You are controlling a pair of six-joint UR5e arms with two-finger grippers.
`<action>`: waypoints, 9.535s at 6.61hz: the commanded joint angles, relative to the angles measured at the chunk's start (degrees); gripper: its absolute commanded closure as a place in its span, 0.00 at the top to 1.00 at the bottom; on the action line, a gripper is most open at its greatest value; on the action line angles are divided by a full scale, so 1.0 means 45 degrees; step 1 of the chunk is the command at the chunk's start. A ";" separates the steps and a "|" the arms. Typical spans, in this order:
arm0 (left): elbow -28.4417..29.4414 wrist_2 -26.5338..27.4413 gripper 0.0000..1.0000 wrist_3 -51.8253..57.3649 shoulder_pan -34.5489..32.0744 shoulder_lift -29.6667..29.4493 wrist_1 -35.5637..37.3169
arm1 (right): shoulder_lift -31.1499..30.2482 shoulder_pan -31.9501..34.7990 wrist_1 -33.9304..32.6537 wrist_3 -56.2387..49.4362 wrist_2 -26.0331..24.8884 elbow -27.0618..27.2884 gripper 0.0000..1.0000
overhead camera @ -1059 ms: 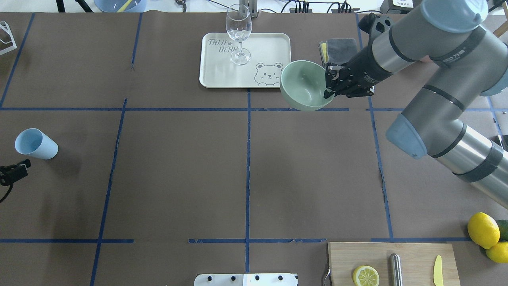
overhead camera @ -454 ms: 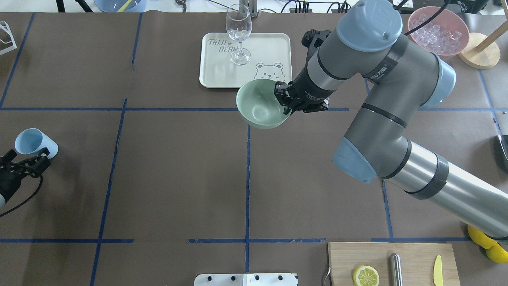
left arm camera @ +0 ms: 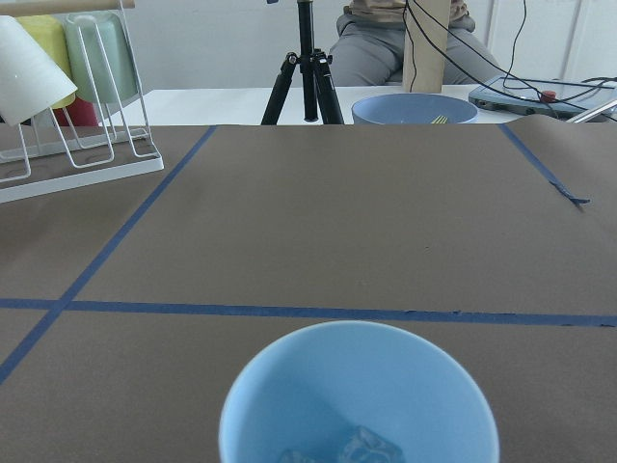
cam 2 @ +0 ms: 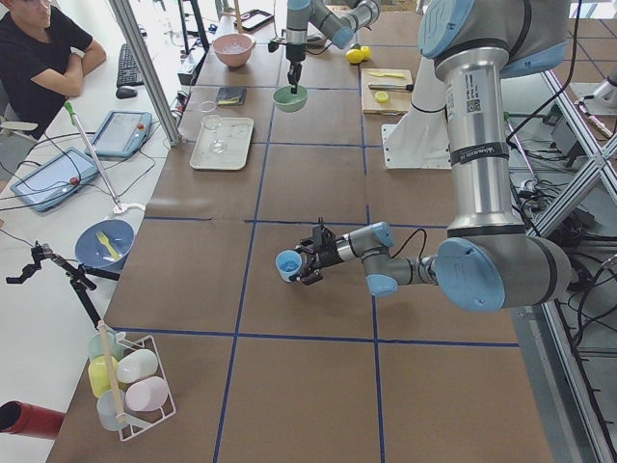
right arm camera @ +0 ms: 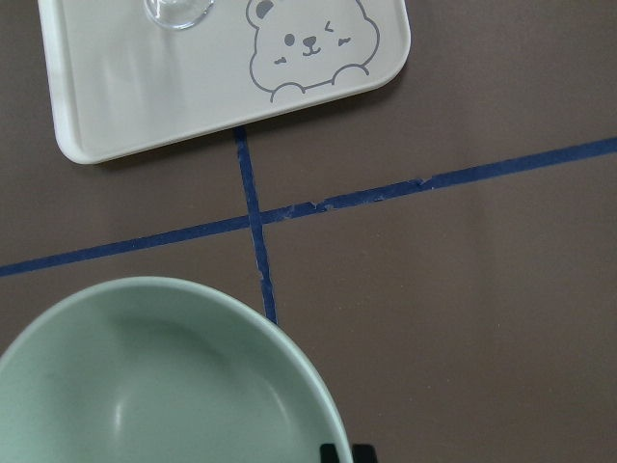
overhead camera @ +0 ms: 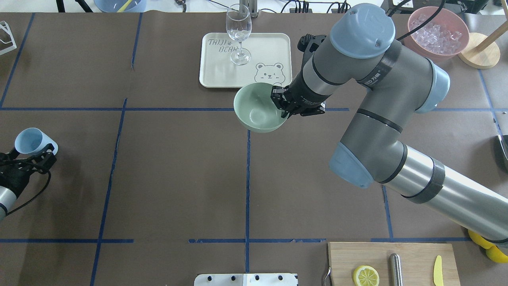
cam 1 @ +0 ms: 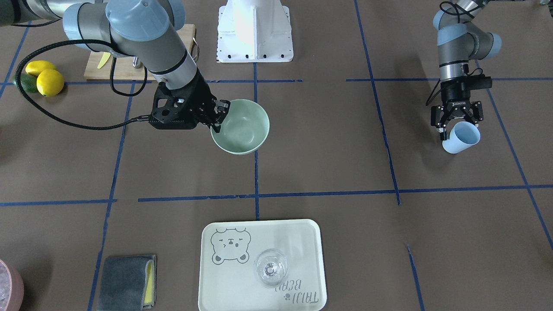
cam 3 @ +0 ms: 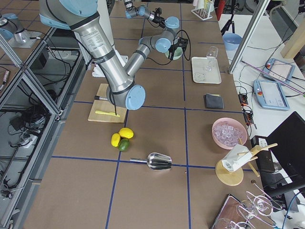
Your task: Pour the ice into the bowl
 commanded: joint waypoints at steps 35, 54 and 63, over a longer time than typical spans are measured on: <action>-0.2684 0.6687 0.00 2.5427 0.2149 -0.5931 0.7075 | -0.0279 -0.1147 0.1171 -0.1145 -0.1252 -0.1123 1.00; -0.5084 0.1909 0.00 2.0293 0.0920 -0.1410 0.3804 | 0.1375 -0.1847 0.1112 -0.0132 -0.1602 -0.1918 1.00; -0.4326 -0.0144 0.00 0.9696 -0.0683 0.0513 0.2114 | 0.4213 -0.3881 0.2089 0.0456 -0.4338 -0.6532 0.73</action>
